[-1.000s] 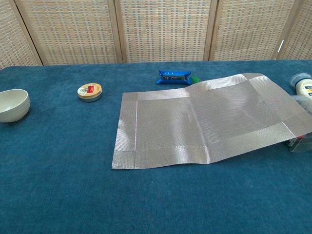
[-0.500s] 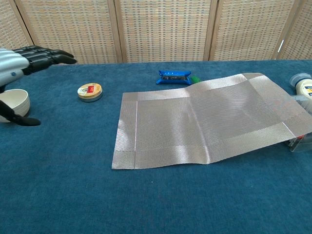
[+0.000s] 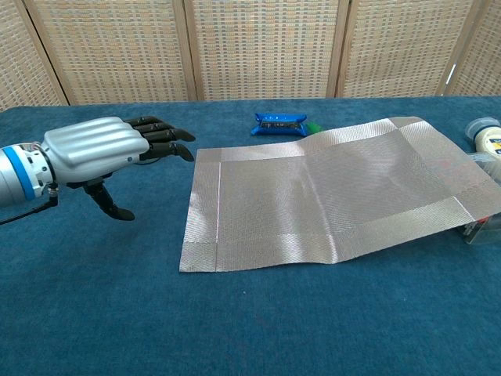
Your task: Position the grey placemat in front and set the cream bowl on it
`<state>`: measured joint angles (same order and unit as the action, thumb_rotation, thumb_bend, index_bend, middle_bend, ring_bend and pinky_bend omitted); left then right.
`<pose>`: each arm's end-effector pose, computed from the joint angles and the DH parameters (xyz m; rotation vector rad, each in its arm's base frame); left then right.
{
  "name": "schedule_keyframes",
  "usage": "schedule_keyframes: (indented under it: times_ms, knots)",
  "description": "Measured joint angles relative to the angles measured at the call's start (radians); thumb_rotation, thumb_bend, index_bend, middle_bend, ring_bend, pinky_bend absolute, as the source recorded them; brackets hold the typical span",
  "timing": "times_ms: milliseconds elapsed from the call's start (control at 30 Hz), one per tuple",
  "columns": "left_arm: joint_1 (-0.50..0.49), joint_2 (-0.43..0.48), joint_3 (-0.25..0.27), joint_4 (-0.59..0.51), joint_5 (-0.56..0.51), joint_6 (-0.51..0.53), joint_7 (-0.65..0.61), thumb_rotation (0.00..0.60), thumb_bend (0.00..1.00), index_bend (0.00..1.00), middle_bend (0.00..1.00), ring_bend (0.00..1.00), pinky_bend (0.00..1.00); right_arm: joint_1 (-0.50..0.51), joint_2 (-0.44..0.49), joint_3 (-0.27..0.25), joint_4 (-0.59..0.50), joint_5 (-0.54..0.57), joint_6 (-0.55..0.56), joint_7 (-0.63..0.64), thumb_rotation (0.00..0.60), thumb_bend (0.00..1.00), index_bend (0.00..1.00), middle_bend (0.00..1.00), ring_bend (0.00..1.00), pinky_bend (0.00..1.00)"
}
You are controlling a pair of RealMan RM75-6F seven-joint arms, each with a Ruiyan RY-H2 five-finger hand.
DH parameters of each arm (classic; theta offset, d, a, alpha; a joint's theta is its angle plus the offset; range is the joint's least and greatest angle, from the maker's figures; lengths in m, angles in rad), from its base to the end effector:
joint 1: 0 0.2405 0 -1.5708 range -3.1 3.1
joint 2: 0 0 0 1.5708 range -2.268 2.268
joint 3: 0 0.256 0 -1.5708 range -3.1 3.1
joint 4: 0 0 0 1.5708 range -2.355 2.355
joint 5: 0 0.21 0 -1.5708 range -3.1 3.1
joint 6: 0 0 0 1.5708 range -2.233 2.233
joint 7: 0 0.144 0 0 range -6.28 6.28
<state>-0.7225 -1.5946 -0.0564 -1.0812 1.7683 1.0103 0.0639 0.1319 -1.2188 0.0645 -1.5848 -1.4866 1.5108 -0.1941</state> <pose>-0.1838 0.3411 -0.0252 -2.2098 -0.3817 -0.9152 -0.2974 -0.1979 0.1356 1.4123 -0.7627 0.8659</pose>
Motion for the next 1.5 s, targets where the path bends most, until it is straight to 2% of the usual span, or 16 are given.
schedule_keyframes:
  times_ms: [367, 800, 900, 1067, 1333, 1500]
  knots:
    - [-0.056, -0.116, 0.021, 0.126, -0.023, -0.039, -0.027, 0.6, 0.0, 0.15, 0.0, 0.0, 0.0, 0.001, -0.001, 0.009, 0.007, 0.003, -0.01, 0.01, 0.6, 0.0, 0.0, 0.0, 0.0, 0.0]
    - [-0.102, -0.182, 0.013, 0.137, -0.073, -0.081, 0.033, 0.6, 0.0, 0.15, 0.0, 0.0, 0.0, -0.001, 0.005, 0.008, 0.001, -0.012, -0.012, 0.031, 0.6, 0.0, 0.0, 0.0, 0.0, 0.0]
    - [-0.11, -0.19, 0.011, 0.134, -0.087, -0.09, 0.046, 0.6, 0.06, 0.15, 0.0, 0.0, 0.0, -0.002, 0.007, 0.009, 0.0, -0.019, -0.006, 0.034, 0.6, 0.0, 0.0, 0.0, 0.0, 0.0]
    - [-0.118, -0.195, 0.011, 0.127, -0.103, -0.099, 0.062, 0.6, 0.22, 0.15, 0.0, 0.0, 0.0, -0.005, 0.01, 0.009, -0.004, -0.026, -0.002, 0.038, 0.6, 0.0, 0.0, 0.0, 0.0, 0.0]
    - [-0.127, -0.204, 0.015, 0.119, -0.118, -0.108, 0.084, 0.6, 0.35, 0.16, 0.0, 0.0, 0.0, -0.008, 0.015, 0.009, -0.013, -0.038, 0.007, 0.045, 0.6, 0.0, 0.0, 0.0, 0.0, 0.0]
    - [-0.133, -0.217, 0.017, 0.117, -0.13, -0.113, 0.097, 0.6, 0.38, 0.16, 0.0, 0.0, 0.0, -0.011, 0.019, 0.009, -0.017, -0.044, 0.01, 0.049, 0.6, 0.0, 0.0, 0.0, 0.0, 0.0]
